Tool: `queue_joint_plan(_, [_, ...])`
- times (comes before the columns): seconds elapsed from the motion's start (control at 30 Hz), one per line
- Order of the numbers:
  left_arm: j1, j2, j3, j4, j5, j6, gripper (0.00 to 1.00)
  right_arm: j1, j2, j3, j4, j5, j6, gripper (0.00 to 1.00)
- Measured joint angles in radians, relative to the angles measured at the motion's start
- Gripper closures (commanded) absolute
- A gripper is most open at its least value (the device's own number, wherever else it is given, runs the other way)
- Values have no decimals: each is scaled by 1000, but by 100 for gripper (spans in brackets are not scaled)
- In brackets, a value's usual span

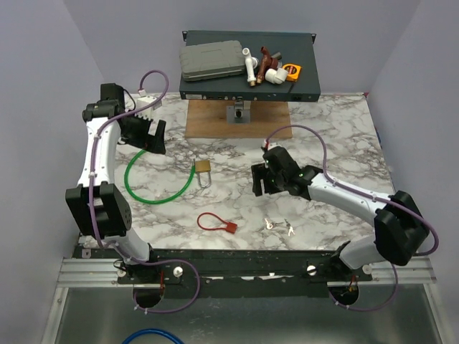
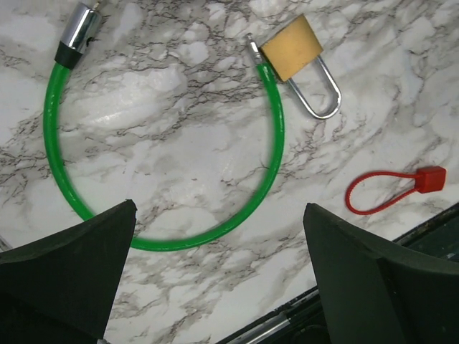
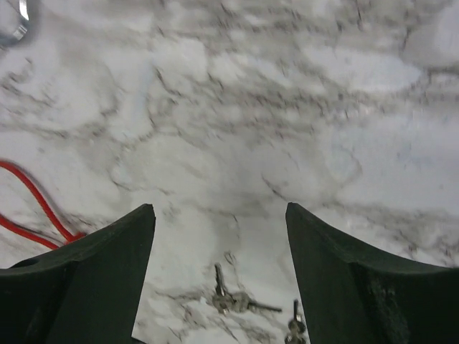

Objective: Unlock with the key
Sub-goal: Pick up the key from the center of the board.

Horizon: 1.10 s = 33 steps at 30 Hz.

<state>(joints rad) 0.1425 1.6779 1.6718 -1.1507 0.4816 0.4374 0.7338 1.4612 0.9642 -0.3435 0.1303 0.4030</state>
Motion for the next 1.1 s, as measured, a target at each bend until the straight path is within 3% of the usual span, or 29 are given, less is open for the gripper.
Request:
queue_joint_plan(0.17, [-19,-76,-60,-15,53,31,1,0,-83,-122,-105,-18,40,29])
queue_joint_plan(0.43, [-279,-138,-291,10,12,105,1,23,-112,-174,-127,-62,62,38])
queue_joint_plan(0.73, [-357,-169,-290,31,-21,140,1,91,-106,-201,-127,-80,94,41])
queue_joint_plan(1.1, [-464,-338,-365,68,-45,254,1,156,-148,-249,-186,-76,230,43])
